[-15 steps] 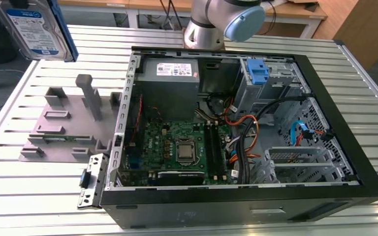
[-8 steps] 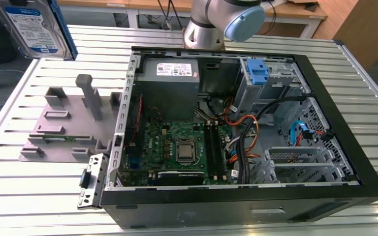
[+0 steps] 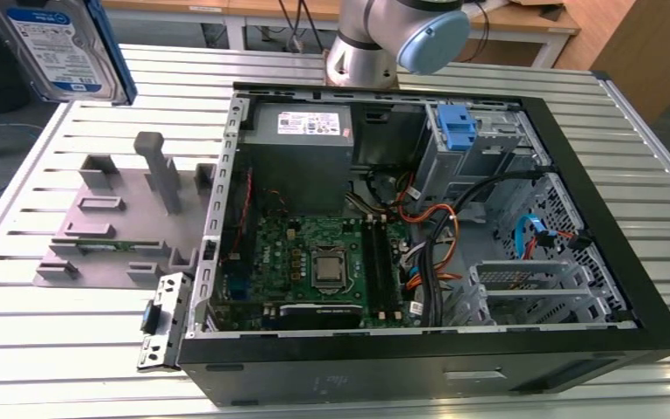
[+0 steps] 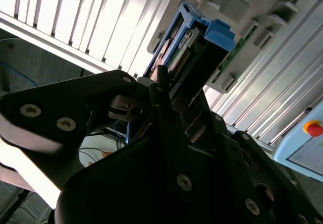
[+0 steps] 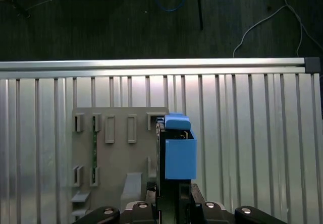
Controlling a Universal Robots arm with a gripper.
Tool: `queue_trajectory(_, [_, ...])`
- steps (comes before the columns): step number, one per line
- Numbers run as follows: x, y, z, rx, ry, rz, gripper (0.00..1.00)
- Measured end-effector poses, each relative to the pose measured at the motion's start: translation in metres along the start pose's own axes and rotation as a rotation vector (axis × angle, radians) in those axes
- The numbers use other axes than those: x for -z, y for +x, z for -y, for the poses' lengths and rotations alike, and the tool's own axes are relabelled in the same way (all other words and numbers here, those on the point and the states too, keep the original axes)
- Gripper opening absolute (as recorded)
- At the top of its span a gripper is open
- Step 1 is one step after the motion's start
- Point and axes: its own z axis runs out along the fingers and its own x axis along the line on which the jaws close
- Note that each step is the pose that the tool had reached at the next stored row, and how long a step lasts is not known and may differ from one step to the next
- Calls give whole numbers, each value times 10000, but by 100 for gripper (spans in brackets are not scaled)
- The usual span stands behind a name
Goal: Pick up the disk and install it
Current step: 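Pick up the disk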
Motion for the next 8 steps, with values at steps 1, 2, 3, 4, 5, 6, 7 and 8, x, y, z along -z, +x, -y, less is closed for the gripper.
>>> queue_trajectory(1, [9, -1, 0, 0, -1, 0, 35])
queue_trajectory(2, [17, -2, 0, 0, 0, 0, 35])
queue_trajectory(3, [24, -2, -1, 0, 0, 1, 35])
queue_trajectory(4, [33, -3, -1, 0, 0, 0, 35])
queue_trajectory(5, [41, -4, -1, 0, -1, 0, 35])
queue_trajectory(6, [45, -4, -1, 0, 0, 0, 35])
queue_trajectory(7, [45, -4, -1, 0, 0, 1, 35])
queue_trajectory(8, [45, -4, -1, 0, 2, 1, 35])
